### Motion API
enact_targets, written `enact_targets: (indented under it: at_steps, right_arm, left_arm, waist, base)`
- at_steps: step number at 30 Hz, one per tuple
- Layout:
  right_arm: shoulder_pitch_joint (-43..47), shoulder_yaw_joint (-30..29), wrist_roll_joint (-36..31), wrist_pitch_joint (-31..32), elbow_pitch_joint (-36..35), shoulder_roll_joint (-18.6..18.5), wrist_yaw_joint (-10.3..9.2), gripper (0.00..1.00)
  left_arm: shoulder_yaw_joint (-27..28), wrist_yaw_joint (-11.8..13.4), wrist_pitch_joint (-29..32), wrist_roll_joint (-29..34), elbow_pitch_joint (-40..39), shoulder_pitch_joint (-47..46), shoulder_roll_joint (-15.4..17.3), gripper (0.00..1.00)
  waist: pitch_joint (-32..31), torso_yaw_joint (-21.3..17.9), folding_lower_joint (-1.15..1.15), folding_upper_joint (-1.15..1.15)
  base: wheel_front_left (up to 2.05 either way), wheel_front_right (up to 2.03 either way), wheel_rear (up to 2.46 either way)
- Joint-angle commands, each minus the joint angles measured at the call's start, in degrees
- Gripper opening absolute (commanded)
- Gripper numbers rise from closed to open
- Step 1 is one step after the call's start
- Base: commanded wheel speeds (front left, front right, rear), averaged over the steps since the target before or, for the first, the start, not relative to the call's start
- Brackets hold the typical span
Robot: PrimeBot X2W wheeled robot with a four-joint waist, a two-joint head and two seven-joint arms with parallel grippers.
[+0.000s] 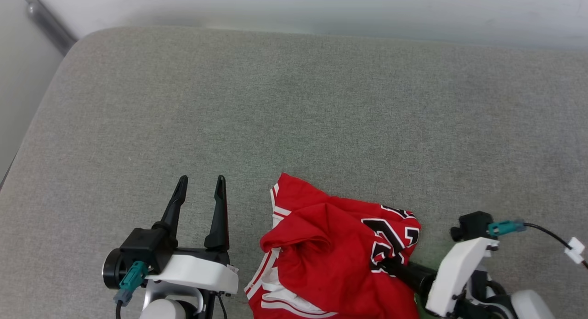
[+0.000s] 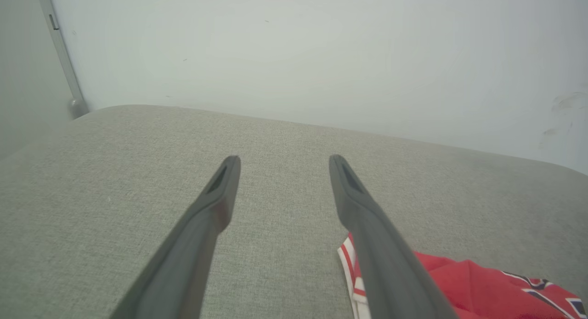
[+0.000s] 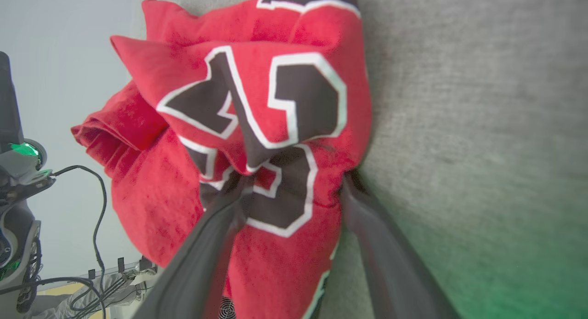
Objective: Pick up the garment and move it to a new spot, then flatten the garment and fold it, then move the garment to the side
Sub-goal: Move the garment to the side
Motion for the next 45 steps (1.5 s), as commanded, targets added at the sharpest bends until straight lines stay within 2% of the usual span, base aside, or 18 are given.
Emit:
enact_targets:
  at_steps: [1, 7, 12, 21, 27, 31, 34, 40, 45]
  right_arm:
    - [1.0, 2.0, 0.5, 0.5, 2.1, 1.3, -0.38, 0.0]
    - [-1.9, 4.7, -1.3, -1.7, -4.2, -3.3, -0.25, 0.0]
    - [-3.4, 5.9, -5.1, 0.6, -10.2, -8.1, -0.25, 0.0]
    - [-5.8, 3.6, -12.3, 9.8, -20.8, -16.6, -0.25, 0.0]
    - [-8.0, 0.8, -14.4, 14.0, -24.4, -18.3, -0.25, 0.0]
    - [-9.6, -2.0, -14.7, 13.9, -22.4, -17.5, -0.25, 0.0]
    - [-11.4, -5.2, -15.7, 12.2, -18.7, -16.2, -0.25, 0.0]
    - [-16.9, -11.5, -20.3, 6.9, -8.3, -15.1, -0.25, 0.0]
    - [-22.0, -15.2, -24.8, 2.9, -1.8, -15.8, -0.26, 0.0]
  left_arm:
    - [0.4, -0.4, -0.1, 0.6, 0.2, -0.6, -0.1, 1.0]
    - [1.7, -0.9, -0.1, 1.7, 0.4, 0.8, -0.4, 1.0]
    - [2.7, -1.3, -0.1, 2.5, -0.3, 1.7, -0.3, 1.0]
    - [2.8, -2.2, -0.1, 3.5, -1.4, 2.7, -0.6, 1.0]
    - [2.8, -2.8, -0.1, 4.5, -2.2, 1.6, -0.7, 1.0]
    - [1.9, -3.8, -0.1, 5.4, -2.9, -0.6, -0.2, 1.0]
    - [0.8, -4.7, -0.1, 6.3, -3.3, -2.9, 0.4, 1.0]
    - [-1.2, -5.8, 0.2, 7.8, -5.6, -7.2, 0.8, 1.0]
    - [-1.8, -6.1, 0.6, 8.1, -7.8, -9.3, 1.1, 1.0]
  waist:
    - [-0.2, -0.2, 0.0, 0.0]
    - [-2.1, -2.6, 0.0, 0.0]
    - [-3.7, -6.6, 0.0, 0.0]
    - [-4.7, -17.7, 0.0, 0.0]
    - [-2.6, -26.1, 0.0, 0.0]
    - [0.9, -30.0, 0.0, 0.0]
    - [3.9, -31.0, 0.0, 0.0]
    - [10.4, -30.3, 0.0, 0.0]
    - [14.6, -28.7, 0.0, 0.0]
  base:
    - [0.0, 0.0, 0.0]
    - [0.0, 0.0, 0.0]
    - [0.0, 0.0, 0.0]
    - [0.0, 0.0, 0.0]
    - [0.0, 0.0, 0.0]
    - [0.0, 0.0, 0.0]
    - [0.0, 0.0, 0.0]
    - [0.0, 0.0, 0.0]
    - [0.0, 0.0, 0.0]
